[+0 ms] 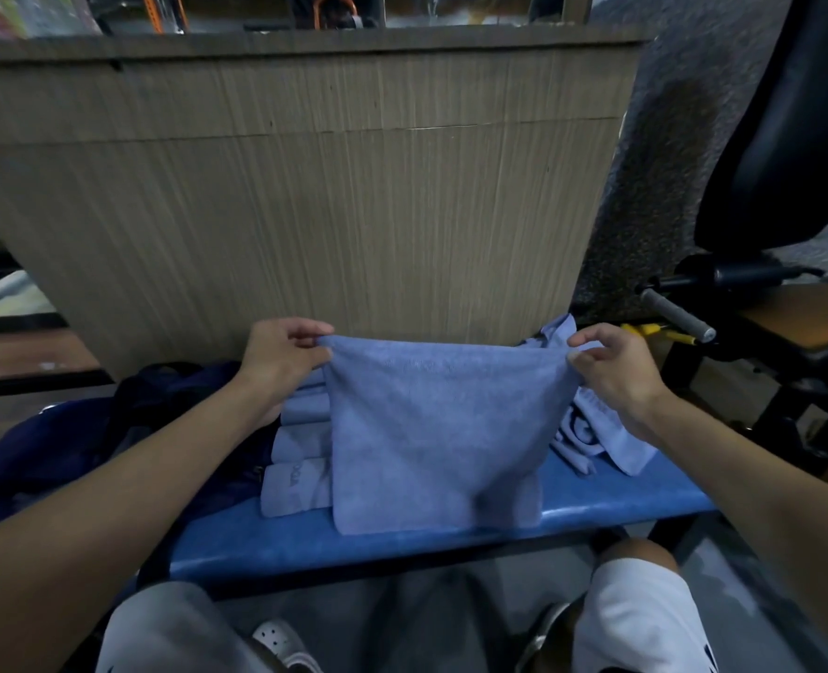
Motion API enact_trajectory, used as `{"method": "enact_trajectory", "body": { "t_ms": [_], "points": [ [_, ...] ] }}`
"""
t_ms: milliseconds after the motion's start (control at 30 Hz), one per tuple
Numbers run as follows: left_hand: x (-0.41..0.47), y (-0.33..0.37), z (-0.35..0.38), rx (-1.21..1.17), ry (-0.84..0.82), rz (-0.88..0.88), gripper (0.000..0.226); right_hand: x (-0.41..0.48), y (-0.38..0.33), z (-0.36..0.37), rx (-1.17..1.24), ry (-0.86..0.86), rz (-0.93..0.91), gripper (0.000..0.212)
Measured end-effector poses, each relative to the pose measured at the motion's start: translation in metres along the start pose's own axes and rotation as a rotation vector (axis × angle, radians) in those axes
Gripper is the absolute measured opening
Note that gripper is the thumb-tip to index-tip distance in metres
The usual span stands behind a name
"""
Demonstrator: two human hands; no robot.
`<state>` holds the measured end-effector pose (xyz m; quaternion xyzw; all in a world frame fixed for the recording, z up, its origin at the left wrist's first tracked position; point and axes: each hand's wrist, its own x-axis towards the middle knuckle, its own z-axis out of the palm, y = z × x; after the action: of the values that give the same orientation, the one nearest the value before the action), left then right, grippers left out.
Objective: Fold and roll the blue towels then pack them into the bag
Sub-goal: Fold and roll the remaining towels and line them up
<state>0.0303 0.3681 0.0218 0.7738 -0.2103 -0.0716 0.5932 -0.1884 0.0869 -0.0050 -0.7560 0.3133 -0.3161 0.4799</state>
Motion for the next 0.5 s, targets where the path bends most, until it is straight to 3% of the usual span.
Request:
{"method": "enact_trajectory", "body": {
  "t_ms": [300, 400, 500],
  "points": [
    [0.001, -0.0003, -0.0012, 0.016, 0.059, 0.056, 0.012, 0.0073, 0.0014, -0.0007, 0.076, 0.039, 0.065, 0.016],
    [-0.0006, 0.0002, -0.0008, 0.001, 0.043, 0.06, 0.01, 0.0034, -0.0003, -0.0014, 0.197, -0.08, 0.092, 0.009],
    [-0.0013, 0.0015, -0.0002, -0.018, 0.047, 0.044, 0.011, 0.0003, 0.0019, -0.0017, 0.092, -0.129, 0.073, 0.035]
  ]
}}
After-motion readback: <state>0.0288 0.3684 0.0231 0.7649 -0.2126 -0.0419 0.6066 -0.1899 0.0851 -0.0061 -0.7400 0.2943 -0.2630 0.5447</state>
